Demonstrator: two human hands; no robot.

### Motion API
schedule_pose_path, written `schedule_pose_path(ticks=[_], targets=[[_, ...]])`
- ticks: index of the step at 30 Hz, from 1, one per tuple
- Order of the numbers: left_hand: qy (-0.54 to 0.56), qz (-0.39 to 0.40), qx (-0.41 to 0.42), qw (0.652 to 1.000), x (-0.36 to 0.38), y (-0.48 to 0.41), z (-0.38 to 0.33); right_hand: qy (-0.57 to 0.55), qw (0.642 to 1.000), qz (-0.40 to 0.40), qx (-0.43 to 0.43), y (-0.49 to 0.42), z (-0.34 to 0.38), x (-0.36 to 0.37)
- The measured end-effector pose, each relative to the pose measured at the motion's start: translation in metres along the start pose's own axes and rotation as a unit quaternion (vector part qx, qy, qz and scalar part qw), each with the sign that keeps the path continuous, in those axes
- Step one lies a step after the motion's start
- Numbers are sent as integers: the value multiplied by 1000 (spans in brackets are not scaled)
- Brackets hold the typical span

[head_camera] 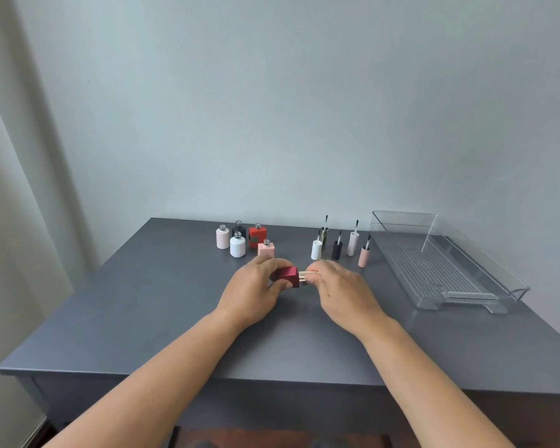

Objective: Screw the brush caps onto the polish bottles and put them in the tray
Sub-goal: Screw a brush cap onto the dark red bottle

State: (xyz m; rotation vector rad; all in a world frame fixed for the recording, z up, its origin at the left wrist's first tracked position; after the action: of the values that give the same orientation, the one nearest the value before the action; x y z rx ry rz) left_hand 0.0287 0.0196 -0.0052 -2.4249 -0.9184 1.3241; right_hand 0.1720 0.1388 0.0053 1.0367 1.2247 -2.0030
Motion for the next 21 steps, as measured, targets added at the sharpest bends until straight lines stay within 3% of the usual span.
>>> schedule_pose_path(ticks=[21], targets=[[-151,-65,108,980,1,6,-21,-132,980,47,143,-7,-13,5]])
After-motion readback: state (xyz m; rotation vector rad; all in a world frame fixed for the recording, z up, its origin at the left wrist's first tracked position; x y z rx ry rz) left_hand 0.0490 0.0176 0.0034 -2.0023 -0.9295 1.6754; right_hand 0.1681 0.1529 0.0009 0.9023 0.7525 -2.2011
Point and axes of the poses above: each hand's wrist, its own y-axis away from the middle knuckle, its own x-axis out of the palm, z = x × y, the point moved 2 cm from there along -y, towards the middle knuckle
